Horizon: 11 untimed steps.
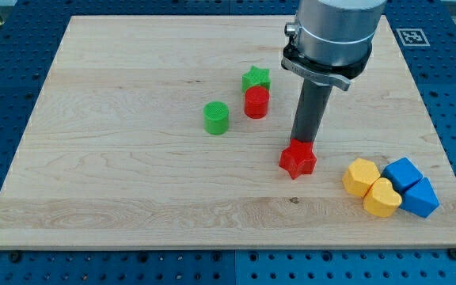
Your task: Place the green circle below the red circle
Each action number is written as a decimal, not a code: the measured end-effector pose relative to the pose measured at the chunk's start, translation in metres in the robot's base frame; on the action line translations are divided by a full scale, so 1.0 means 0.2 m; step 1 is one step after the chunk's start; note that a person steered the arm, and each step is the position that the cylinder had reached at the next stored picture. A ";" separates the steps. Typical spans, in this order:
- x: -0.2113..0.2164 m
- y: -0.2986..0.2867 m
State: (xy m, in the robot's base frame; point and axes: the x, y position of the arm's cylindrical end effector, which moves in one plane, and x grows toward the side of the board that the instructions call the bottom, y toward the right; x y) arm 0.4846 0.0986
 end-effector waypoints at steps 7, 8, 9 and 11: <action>-0.19 -0.75; -0.24 -0.59; -0.23 -0.57; -0.21 -0.52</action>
